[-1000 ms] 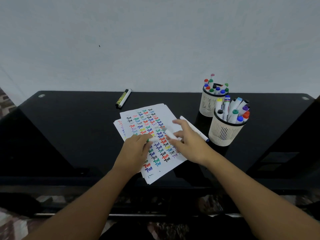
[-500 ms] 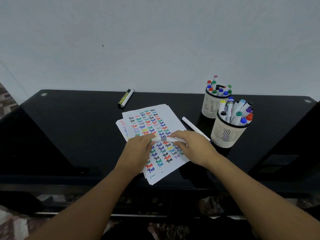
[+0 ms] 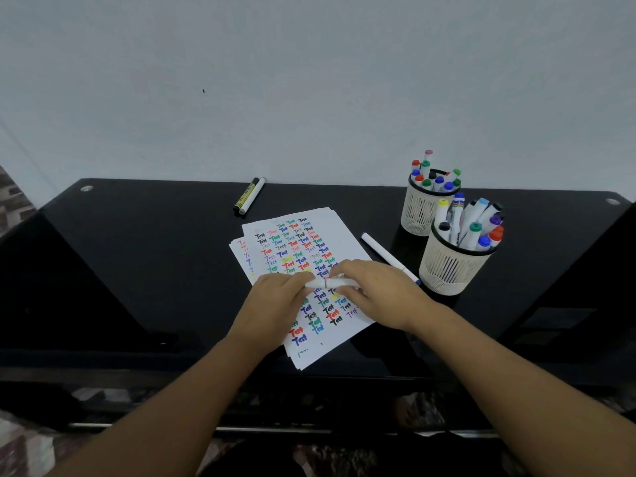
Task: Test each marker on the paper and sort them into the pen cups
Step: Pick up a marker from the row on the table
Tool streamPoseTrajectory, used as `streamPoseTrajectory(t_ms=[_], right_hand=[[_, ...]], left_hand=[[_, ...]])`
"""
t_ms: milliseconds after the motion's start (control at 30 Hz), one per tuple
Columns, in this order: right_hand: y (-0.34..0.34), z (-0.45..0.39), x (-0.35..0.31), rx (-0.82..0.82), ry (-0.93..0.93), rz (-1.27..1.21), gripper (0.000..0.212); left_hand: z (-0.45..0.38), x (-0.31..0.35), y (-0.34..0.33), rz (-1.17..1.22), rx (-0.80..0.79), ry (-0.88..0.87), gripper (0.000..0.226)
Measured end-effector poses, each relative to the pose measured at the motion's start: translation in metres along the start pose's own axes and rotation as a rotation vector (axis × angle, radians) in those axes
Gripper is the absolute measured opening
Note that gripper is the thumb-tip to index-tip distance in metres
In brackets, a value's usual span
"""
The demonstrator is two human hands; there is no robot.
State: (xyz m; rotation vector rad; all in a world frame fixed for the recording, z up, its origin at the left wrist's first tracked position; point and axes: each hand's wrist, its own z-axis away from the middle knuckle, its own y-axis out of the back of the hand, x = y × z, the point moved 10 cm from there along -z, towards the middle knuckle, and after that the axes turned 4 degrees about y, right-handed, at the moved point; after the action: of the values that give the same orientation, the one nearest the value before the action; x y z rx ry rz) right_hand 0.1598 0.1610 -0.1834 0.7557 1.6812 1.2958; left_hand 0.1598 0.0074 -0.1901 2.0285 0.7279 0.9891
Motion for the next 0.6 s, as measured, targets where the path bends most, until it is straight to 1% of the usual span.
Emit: streamPoseTrajectory(t_ms=[133,233,300,367,433,500,600], right_hand=[[-0.008,-0.007,-0.011,-0.059,0.021,-0.013,0.047],[-0.006,-0.011,-0.012,-0.032,0.027,-0.023,0.051],[-0.006,-0.01,-0.011,-0.012,0.04,-0.031,0.051],[-0.004,-0.01,-0.009,0.012,0.032,-0.059,0.053],[-0.001,-0.011,-0.005,0.034,0.0,-0.105,0.058],[0.001,-0.012,-0.004,0.044,-0.016,-0.134,0.059],[0.002,-0.015,-0.004,0.05,-0.046,-0.189,0.057]], left_hand=[[-0.001,-0.009,-0.005,0.033,-0.046,0.065,0.036],[-0.001,-0.01,-0.002,0.081,-0.047,0.129,0.047],[-0.003,-0.012,-0.002,0.122,-0.06,0.179,0.059],[-0.005,-0.02,-0.008,0.116,-0.087,0.229,0.073],[-0.006,-0.033,-0.016,0.073,-0.11,0.274,0.081],[-0.005,-0.04,-0.024,0.016,-0.154,0.303,0.08],[-0.004,-0.041,-0.028,-0.051,-0.207,0.312,0.072]])
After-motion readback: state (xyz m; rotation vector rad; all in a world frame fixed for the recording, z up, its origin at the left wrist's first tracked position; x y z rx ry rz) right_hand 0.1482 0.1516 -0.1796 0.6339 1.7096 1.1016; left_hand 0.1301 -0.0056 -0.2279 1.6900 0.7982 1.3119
